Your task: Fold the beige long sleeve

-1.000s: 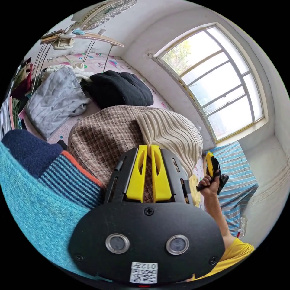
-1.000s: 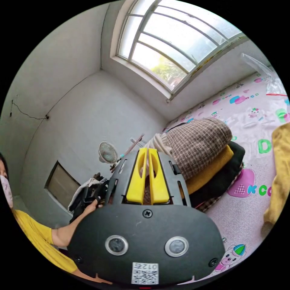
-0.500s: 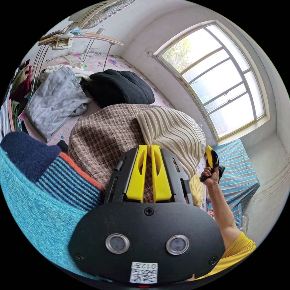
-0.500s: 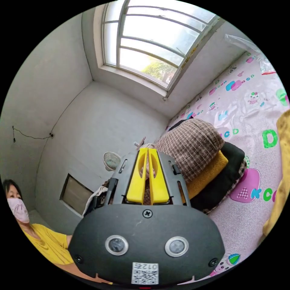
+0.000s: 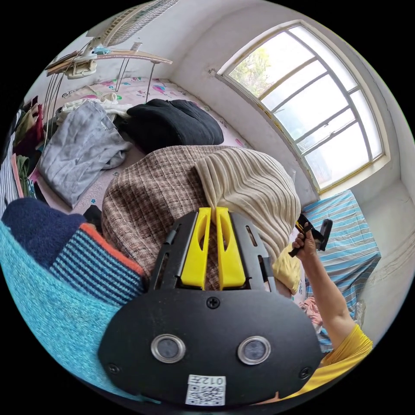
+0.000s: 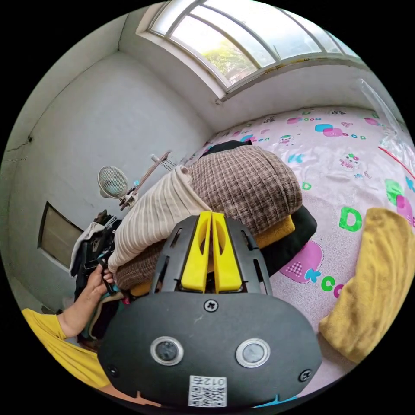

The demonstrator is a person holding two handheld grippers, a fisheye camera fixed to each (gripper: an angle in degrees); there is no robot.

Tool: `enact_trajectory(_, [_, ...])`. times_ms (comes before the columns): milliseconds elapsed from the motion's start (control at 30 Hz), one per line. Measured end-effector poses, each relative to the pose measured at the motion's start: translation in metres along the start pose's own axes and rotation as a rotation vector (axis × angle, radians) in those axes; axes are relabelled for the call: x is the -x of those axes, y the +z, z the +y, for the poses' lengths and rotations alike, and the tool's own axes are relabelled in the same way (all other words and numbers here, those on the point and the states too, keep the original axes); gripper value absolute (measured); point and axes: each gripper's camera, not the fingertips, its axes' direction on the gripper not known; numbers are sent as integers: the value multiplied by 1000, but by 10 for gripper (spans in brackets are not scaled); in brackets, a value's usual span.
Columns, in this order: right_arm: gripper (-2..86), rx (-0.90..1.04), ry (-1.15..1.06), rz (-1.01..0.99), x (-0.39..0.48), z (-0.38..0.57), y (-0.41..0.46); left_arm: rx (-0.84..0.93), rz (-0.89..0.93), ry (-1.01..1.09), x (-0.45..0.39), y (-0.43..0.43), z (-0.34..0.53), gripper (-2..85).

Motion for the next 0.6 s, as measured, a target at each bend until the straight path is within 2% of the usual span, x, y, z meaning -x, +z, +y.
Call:
enact_trajectory(67, [7,44,-38,19,19,12,12,-10,-37,32,-5,3,3,8])
enact_trajectory(167, [9,41,18,-30,29,25,9,-18,-40,35,-6,3,5,8])
enact_trajectory(300, [11,-60,30,-2,56,54,-17,-23,-29,37,-5,4,8,7])
enact_trajectory(400, [15,-194,-146,53,121,101,-43,-24,-35,42,-5,5,9,7])
enact_trajectory(500, [15,-143,-394,-32,207,162,-35,-26,-33,41,-4,6,11,7])
enact_trajectory(600, [11,-84,-596,-9,287,222,-5,-23,-31,38,-2,6,12,6])
